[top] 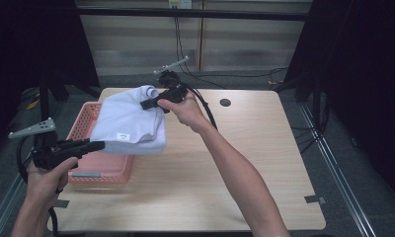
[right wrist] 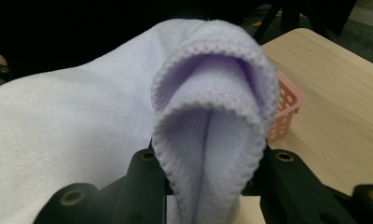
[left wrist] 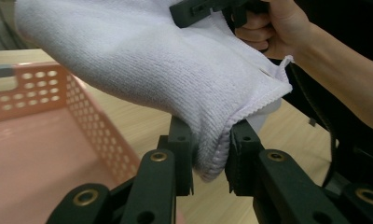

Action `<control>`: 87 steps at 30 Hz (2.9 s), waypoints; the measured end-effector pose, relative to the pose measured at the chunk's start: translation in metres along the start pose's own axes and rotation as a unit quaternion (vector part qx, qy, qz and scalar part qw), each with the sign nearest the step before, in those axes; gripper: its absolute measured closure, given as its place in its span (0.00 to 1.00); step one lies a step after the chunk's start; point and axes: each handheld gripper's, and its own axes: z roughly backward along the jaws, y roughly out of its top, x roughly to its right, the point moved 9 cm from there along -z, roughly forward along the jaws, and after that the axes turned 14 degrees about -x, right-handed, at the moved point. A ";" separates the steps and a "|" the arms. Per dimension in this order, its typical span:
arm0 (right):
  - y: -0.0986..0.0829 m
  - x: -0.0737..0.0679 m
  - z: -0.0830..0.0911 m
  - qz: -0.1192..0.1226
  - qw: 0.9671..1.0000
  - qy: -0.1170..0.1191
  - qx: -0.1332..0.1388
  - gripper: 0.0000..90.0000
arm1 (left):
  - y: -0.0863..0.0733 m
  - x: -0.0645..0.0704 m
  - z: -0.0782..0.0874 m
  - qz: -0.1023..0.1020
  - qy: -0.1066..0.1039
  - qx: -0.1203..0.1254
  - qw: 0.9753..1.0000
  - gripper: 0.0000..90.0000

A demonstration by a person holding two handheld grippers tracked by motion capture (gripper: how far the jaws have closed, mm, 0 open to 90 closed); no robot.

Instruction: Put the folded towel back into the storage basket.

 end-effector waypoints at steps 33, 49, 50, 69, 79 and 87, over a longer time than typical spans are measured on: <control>0.024 -0.019 -0.127 -0.037 0.999 -0.009 -0.037 0.77 | -0.073 -0.098 0.037 0.123 0.064 -0.012 0.990 0.84; 0.006 -0.004 -0.164 -0.055 0.997 -0.022 -0.057 0.77 | -0.097 -0.121 0.015 0.125 0.120 -0.083 0.981 0.82; 0.006 -0.002 -0.165 -0.056 0.997 -0.025 -0.055 0.77 | -0.097 -0.121 0.013 0.127 0.124 -0.084 0.981 0.82; 0.001 0.020 -0.165 -0.068 0.994 -0.065 -0.053 0.41 | -0.088 -0.111 0.013 0.109 0.142 -0.085 0.980 0.40; -0.001 0.012 -0.135 -0.028 0.998 -0.044 -0.030 0.40 | -0.074 -0.094 0.006 0.091 0.144 -0.081 0.982 0.44; -0.026 0.015 -0.087 -0.015 0.999 -0.045 -0.004 0.38 | -0.063 -0.071 -0.019 0.069 0.165 -0.077 0.981 0.39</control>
